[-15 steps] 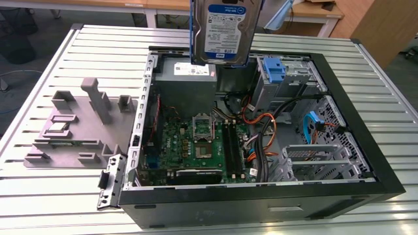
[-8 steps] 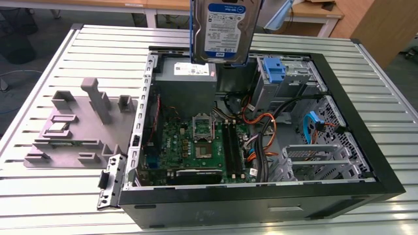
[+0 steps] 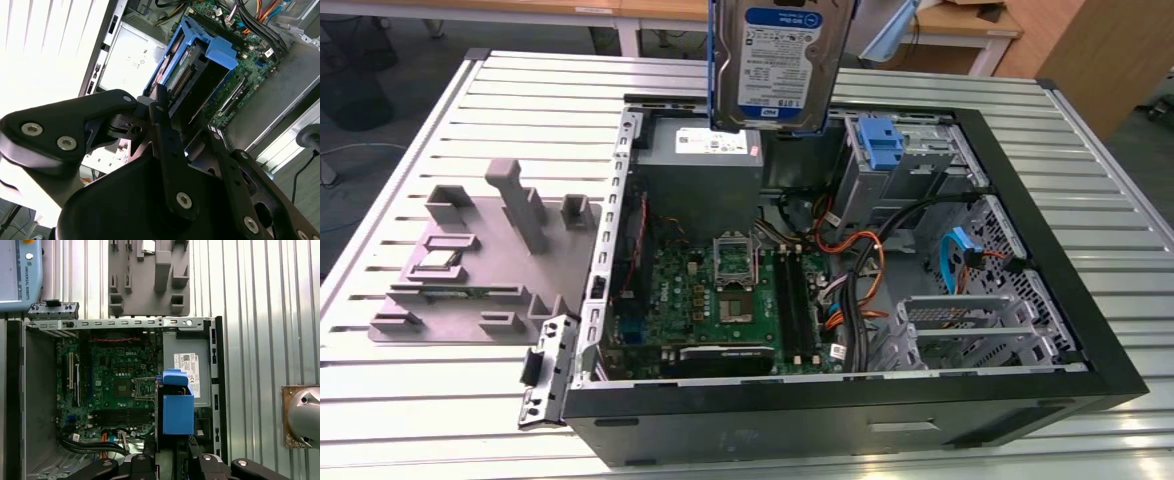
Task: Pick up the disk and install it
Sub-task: 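Pick up the disk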
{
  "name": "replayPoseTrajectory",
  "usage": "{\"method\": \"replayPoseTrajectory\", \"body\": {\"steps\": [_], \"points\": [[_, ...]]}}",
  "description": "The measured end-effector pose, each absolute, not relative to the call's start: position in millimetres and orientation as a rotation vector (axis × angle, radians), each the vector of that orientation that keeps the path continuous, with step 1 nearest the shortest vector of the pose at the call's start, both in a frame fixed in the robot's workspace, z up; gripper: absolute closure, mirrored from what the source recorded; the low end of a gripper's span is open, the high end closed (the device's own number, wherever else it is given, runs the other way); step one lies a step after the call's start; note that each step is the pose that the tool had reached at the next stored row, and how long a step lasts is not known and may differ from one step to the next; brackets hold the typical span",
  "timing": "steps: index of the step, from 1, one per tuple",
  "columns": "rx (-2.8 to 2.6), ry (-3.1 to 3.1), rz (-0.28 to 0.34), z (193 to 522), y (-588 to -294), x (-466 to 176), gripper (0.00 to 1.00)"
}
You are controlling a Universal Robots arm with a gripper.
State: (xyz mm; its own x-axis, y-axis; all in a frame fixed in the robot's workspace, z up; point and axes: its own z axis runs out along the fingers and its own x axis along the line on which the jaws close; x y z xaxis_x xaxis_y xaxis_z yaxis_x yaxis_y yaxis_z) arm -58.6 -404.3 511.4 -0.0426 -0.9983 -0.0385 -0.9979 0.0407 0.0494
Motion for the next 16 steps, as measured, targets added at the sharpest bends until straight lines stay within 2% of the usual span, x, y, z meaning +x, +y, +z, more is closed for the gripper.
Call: {"method": "replayPoseTrajectory", "body": {"steps": [16], "points": [[2.169, -2.261, -0.096, 511.4, -408.2, -58.5, 0.65]]}}
